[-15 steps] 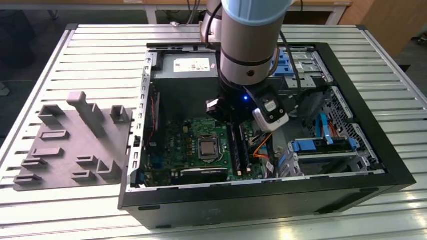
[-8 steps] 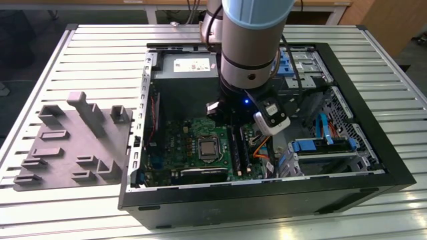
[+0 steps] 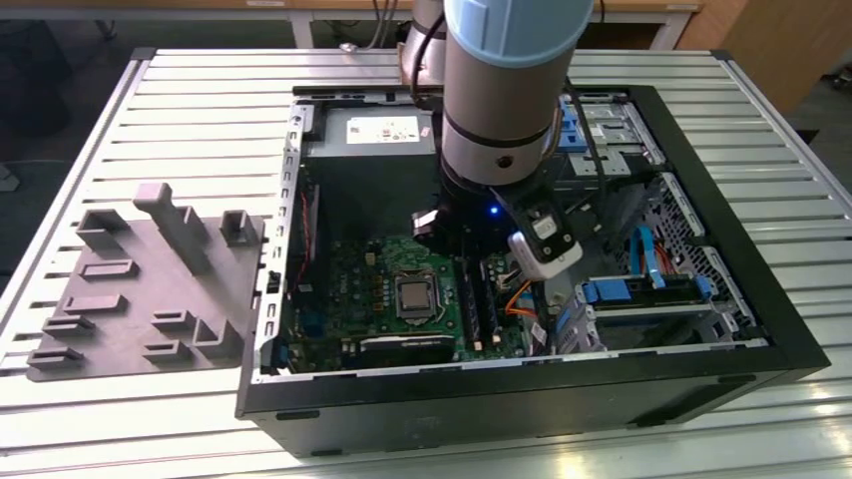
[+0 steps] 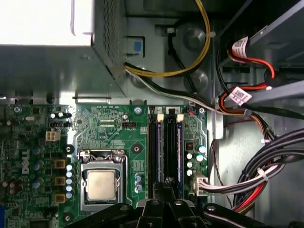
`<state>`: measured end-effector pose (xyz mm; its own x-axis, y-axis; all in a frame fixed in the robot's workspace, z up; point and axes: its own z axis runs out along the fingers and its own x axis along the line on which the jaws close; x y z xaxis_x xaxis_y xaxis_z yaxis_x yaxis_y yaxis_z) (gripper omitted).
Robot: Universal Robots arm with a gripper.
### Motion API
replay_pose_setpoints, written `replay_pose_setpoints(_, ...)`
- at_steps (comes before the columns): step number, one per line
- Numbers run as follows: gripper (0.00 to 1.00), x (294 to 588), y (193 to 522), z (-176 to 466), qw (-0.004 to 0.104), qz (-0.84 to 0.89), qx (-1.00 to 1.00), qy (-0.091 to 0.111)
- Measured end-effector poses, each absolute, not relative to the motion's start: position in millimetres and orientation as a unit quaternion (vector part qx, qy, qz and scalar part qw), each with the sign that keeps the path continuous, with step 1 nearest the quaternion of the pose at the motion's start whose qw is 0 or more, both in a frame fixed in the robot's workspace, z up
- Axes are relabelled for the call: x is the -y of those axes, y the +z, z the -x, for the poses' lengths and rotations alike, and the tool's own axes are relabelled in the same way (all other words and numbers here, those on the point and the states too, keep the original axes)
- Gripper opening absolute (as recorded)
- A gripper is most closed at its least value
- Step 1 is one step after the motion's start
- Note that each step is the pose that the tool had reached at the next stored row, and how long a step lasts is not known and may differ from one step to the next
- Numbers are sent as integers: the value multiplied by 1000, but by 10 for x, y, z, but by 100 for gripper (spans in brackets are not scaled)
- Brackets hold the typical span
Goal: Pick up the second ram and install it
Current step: 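Press down the second ram until it locks into place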
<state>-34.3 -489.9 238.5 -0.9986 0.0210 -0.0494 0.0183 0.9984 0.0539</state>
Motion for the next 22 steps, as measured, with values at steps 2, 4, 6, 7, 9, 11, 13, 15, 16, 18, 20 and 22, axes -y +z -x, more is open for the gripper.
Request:
replay_pose_setpoints(2, 11, 4920, 2384, 343, 25, -10, -999, 27)
replay_pose_setpoints(4, 11, 4941, 2384, 343, 25, -10, -999, 27)
replay_pose_setpoints(6, 11, 4960, 2384, 343, 25, -10, -999, 27)
replay_pose_setpoints(7, 11, 4969, 2384, 343, 25, -10, -999, 27)
replay_pose_setpoints(9, 11, 4988, 2384, 343, 25, -10, -999, 27)
replay_pose_setpoints(11, 11, 5005, 2384, 343, 25, -10, -999, 27)
replay_pose_setpoints(13, 11, 5020, 2384, 343, 25, -10, -999, 27)
replay_pose_setpoints(15, 11, 5035, 2382, 343, 25, -10, -999, 27)
replay_pose_setpoints(16, 11, 5043, 2382, 343, 25, -10, -999, 27)
replay_pose_setpoints(18, 11, 5062, 2380, 343, 25, -10, -999, 27)
replay_pose_setpoints(20, 11, 5082, 2380, 343, 25, -10, -999, 27)
replay_pose_setpoints(22, 11, 5101, 2379, 343, 25, -10, -999, 27)
